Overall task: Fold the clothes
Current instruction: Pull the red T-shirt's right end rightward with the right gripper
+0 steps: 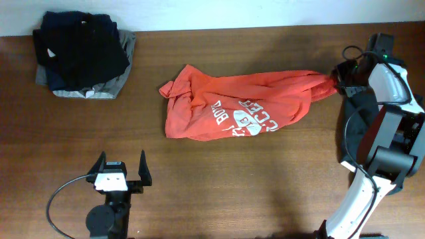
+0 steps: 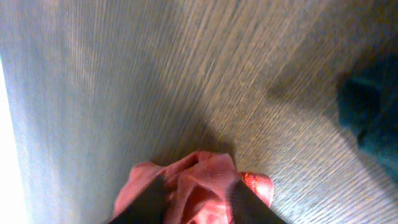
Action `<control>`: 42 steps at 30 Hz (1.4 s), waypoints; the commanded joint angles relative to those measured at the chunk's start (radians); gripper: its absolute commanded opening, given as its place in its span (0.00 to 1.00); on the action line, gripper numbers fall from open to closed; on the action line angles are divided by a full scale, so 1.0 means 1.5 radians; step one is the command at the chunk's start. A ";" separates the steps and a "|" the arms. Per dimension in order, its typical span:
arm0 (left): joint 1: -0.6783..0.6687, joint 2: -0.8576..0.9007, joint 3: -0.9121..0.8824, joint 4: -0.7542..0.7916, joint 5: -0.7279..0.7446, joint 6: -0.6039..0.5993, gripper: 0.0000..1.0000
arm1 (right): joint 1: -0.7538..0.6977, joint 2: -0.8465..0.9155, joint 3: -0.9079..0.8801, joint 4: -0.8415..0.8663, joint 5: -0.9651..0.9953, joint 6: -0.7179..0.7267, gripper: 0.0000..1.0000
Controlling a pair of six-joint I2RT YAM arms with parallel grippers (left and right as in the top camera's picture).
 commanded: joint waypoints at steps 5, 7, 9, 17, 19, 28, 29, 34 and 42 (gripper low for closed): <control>0.005 -0.004 -0.002 -0.003 0.007 0.013 0.99 | 0.011 -0.001 0.013 0.001 -0.001 -0.041 0.04; 0.005 -0.004 -0.002 -0.003 0.008 0.013 0.99 | 0.011 -0.014 0.030 -0.013 -0.001 -0.064 0.04; 0.005 -0.004 -0.002 -0.003 0.007 0.013 0.99 | 0.012 -0.032 0.048 -0.028 -0.001 -0.085 0.04; 0.005 -0.004 -0.002 -0.003 0.007 0.013 0.99 | 0.042 -0.150 0.142 -0.119 0.017 -0.185 0.04; 0.005 -0.004 -0.002 -0.003 0.008 0.013 0.99 | 0.054 -0.179 0.156 -0.138 0.038 -0.198 0.04; 0.005 -0.004 -0.002 -0.003 0.008 0.013 0.99 | 0.135 -0.306 0.167 -0.185 0.164 -0.268 0.04; 0.005 -0.004 -0.002 -0.003 0.008 0.013 0.99 | 0.143 -0.317 0.167 -0.192 0.182 -0.271 0.04; 0.005 -0.004 -0.002 -0.003 0.008 0.013 0.99 | 0.164 -0.351 0.167 -0.222 0.234 -0.281 0.04; 0.005 -0.004 -0.002 -0.003 0.007 0.013 0.99 | 0.166 -0.371 0.167 -0.261 0.327 -0.281 0.04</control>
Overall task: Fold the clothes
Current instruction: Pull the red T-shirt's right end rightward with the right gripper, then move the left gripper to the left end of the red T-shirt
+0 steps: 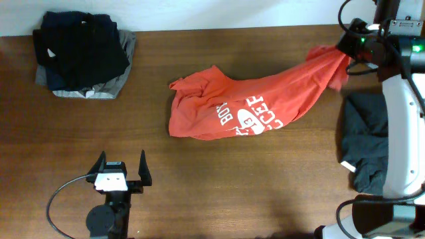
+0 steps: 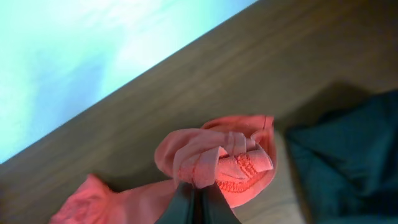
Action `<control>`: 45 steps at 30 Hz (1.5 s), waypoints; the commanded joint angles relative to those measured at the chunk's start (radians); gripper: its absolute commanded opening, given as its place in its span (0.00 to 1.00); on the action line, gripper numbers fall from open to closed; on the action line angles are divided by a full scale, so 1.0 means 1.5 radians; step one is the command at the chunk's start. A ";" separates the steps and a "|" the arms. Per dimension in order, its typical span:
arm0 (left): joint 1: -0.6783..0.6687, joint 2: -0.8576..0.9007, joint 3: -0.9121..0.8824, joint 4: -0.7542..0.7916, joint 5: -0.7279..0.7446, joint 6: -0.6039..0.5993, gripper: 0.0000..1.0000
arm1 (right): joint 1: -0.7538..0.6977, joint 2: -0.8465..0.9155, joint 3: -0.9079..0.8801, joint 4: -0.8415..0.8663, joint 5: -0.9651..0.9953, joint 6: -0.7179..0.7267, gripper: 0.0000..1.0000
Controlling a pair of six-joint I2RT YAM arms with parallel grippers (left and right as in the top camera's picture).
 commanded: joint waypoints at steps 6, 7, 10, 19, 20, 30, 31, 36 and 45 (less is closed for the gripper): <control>0.005 -0.004 -0.002 -0.003 0.007 0.013 0.99 | 0.004 -0.025 0.008 -0.022 0.105 -0.011 0.04; 0.005 -0.004 -0.002 -0.003 0.007 0.013 0.99 | 0.003 -0.025 0.008 -0.026 0.105 -0.011 0.04; 0.005 -0.004 -0.002 -0.003 0.007 0.013 0.99 | 0.003 -0.025 0.008 -0.041 0.105 -0.010 0.04; 0.005 -0.004 -0.002 -0.003 0.007 0.013 0.99 | 0.003 -0.025 0.008 -0.067 0.086 -0.010 0.04; 0.005 -0.004 -0.002 -0.003 0.007 0.013 0.99 | 0.003 -0.025 0.008 -0.068 0.084 -0.010 0.04; 0.005 -0.004 -0.002 -0.003 0.007 0.013 0.99 | 0.003 -0.021 0.008 -0.080 0.084 -0.010 0.04; 0.005 -0.004 -0.002 -0.003 0.007 0.013 0.99 | 0.003 -0.019 0.008 -0.080 0.084 -0.010 0.04; 0.005 -0.004 -0.002 -0.003 0.007 0.013 0.99 | 0.003 -0.016 0.008 -0.085 0.074 -0.010 0.04; 0.004 -0.004 -0.002 0.065 0.085 0.012 0.99 | 0.003 -0.016 0.008 -0.086 0.055 -0.010 0.04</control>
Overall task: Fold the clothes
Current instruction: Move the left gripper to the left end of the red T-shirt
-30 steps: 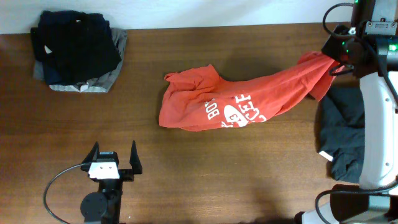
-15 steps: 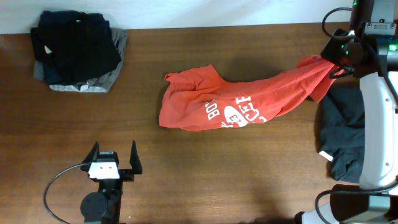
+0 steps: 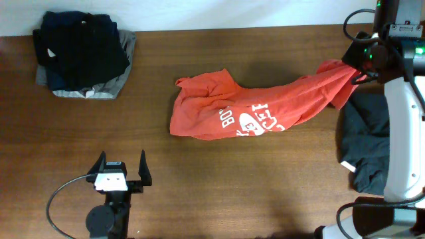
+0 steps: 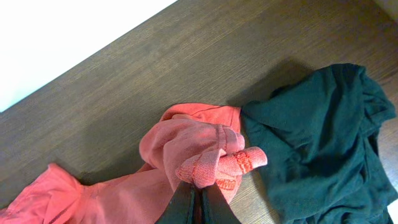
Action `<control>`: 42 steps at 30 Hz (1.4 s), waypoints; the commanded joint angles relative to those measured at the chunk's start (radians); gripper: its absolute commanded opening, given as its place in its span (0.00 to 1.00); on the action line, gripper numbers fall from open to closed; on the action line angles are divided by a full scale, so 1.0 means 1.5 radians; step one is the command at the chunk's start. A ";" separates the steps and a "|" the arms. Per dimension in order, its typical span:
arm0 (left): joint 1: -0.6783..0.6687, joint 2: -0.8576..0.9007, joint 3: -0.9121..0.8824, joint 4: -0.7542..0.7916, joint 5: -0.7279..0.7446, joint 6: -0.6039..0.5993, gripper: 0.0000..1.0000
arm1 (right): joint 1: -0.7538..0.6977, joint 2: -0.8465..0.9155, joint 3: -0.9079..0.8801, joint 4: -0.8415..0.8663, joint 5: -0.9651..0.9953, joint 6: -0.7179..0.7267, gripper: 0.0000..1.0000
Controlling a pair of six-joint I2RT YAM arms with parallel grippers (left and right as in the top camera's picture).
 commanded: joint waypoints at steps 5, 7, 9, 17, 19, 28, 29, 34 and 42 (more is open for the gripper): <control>0.004 -0.004 -0.001 0.210 0.185 0.006 0.99 | 0.003 -0.011 0.008 0.001 -0.011 -0.002 0.04; 0.004 0.001 0.001 0.263 0.185 -0.001 0.99 | 0.003 -0.011 0.008 0.002 -0.011 -0.002 0.04; 0.004 0.014 0.009 0.288 0.184 -0.008 0.99 | 0.003 -0.011 0.008 0.003 -0.011 -0.002 0.04; 0.004 0.214 0.163 0.267 0.185 -0.031 0.99 | 0.003 -0.011 0.008 0.003 -0.011 -0.002 0.04; 0.004 0.313 0.252 0.210 0.188 -0.030 0.99 | 0.003 -0.011 0.008 0.003 -0.011 -0.002 0.04; 0.003 0.846 0.733 -0.085 0.550 -0.007 0.99 | 0.003 -0.011 0.008 0.002 -0.011 -0.002 0.04; 0.003 0.892 0.765 -0.086 0.594 -0.007 0.99 | 0.003 -0.011 0.008 0.002 -0.012 -0.002 0.04; -0.009 1.092 0.863 0.032 0.685 -0.064 0.99 | 0.003 -0.011 0.008 -0.002 -0.011 -0.002 0.04; -0.098 1.258 1.002 -0.028 0.403 -0.042 0.99 | 0.003 -0.011 0.008 -0.003 -0.011 -0.002 0.04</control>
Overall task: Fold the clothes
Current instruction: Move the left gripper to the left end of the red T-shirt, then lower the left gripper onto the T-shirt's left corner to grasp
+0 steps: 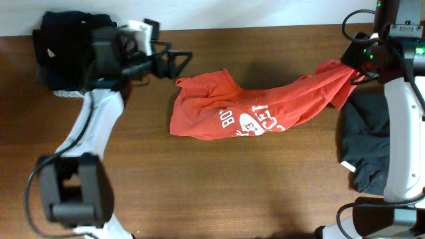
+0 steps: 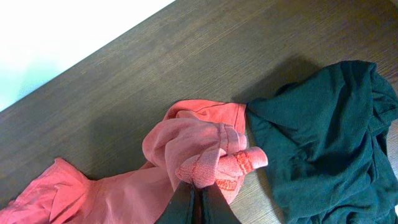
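An orange T-shirt point(image 1: 252, 109) with white lettering lies stretched across the middle of the table. Its right end point(image 2: 205, 149) is bunched and lifted, and my right gripper point(image 1: 355, 63) point(image 2: 196, 202) is shut on that bunch above the table's far right. My left gripper point(image 1: 180, 64) stands open at the far left, its fingers pointing at the shirt's upper left corner point(image 1: 189, 81) and just short of it. No left wrist view is given.
A dark green garment point(image 1: 365, 143) point(image 2: 329, 124) lies crumpled at the right edge, partly under the held shirt end. A pile of dark and grey clothes point(image 1: 73, 56) sits in the far left corner, behind the left arm. Bare wood lies in front of the shirt.
My left arm has left its resting place at the near left edge and now reaches along the far left, gripper open by the shirt's upper left corner. The right gripper and shirt have barely shifted.
My right gripper was shut on the shirt's right end low by the table. Then it held that end raised at the far right, with the shirt drawn out and shifted right. It stayed there near the green garment, and now the left arm has come to the shirt's other end.
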Action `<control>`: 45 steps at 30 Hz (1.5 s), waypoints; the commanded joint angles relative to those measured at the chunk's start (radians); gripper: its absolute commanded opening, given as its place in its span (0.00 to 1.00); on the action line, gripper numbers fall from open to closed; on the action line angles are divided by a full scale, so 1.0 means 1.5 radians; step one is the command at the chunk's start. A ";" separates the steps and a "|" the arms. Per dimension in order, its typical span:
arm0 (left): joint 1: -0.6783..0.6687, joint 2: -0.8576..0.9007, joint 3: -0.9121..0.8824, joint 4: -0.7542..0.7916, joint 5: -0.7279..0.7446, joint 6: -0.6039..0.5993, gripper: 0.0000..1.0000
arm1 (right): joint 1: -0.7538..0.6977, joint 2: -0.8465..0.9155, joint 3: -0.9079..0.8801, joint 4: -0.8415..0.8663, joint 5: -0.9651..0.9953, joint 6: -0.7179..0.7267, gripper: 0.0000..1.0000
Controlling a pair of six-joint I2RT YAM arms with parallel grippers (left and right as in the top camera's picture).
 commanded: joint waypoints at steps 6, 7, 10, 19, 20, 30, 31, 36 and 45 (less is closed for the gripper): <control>-0.132 0.026 0.064 -0.072 -0.433 0.037 0.99 | 0.003 -0.011 0.008 0.000 0.004 0.000 0.04; -0.146 0.028 0.064 -0.072 -0.454 0.037 0.99 | 0.003 -0.011 0.008 0.000 0.004 0.000 0.05; -0.175 0.037 0.064 -0.063 -0.496 0.074 0.99 | 0.003 -0.009 0.008 0.000 0.004 0.000 0.05; -0.187 0.108 0.064 -0.040 -0.607 0.073 0.99 | 0.003 0.000 0.007 -0.012 0.004 0.000 0.05; -0.187 0.118 0.064 -0.039 -0.606 0.073 0.99 | 0.003 0.000 0.007 -0.012 0.004 0.000 0.05; -0.187 0.188 0.064 -0.024 -0.603 0.074 0.99 | 0.003 0.000 0.007 -0.014 0.003 0.000 0.05; -0.187 0.190 0.064 -0.022 -0.596 0.081 0.99 | 0.003 0.000 0.007 -0.015 0.004 0.000 0.04; -0.187 0.212 0.064 -0.019 -0.543 0.131 0.99 | 0.003 0.000 0.007 -0.015 0.003 0.000 0.05; -0.187 0.225 0.064 -0.059 -0.541 0.139 0.99 | 0.003 0.000 0.007 -0.016 0.004 0.000 0.04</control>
